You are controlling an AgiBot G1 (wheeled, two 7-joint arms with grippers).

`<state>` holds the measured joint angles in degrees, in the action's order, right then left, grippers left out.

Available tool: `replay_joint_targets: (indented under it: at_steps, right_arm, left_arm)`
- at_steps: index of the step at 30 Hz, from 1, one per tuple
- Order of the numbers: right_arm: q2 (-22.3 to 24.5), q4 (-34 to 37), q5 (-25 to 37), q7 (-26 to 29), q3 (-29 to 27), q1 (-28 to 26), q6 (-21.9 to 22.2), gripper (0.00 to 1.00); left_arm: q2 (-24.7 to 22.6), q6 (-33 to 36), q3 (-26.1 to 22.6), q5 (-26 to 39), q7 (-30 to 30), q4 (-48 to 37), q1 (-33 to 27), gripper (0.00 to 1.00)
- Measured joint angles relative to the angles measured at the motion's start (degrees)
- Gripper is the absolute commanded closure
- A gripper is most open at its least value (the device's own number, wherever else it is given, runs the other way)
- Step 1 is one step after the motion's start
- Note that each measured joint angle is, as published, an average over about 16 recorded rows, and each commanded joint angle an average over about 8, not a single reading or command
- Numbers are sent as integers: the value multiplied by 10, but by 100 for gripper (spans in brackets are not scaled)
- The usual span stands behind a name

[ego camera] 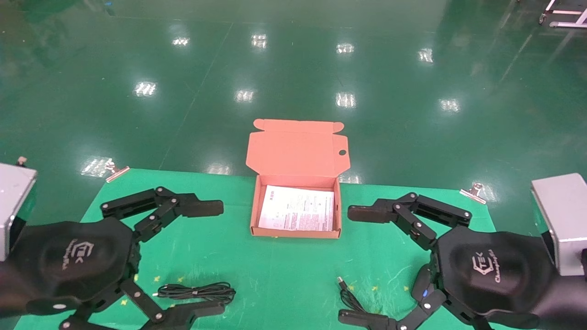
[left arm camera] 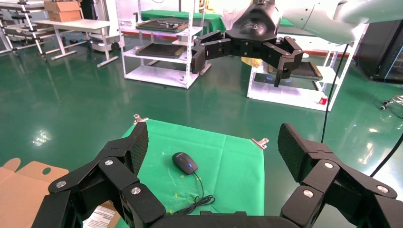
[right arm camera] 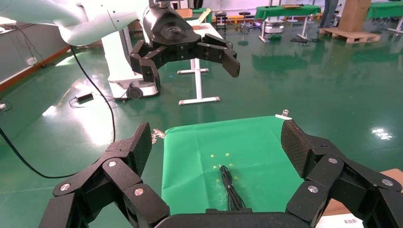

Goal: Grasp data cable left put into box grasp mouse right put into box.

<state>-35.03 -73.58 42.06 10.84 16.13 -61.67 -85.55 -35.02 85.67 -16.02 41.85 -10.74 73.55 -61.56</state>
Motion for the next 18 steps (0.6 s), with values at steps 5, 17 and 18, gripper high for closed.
replay_joint_targets:
  at_steps: [5, 17, 18]
  right_arm:
    - [0, 0, 0, 0, 0, 0, 0, 0]
    - [2, -1, 5, -1, 1, 0, -1, 0]
    - [3, -2, 8, -2, 2, -1, -1, 0]
  left_arm:
    - [0, 0, 0, 0, 0, 0, 0, 0]
    - [2, -1, -1, 6, 1, 0, -1, 0]
    - [3, -1, -2, 8, 1, 1, -2, 0]
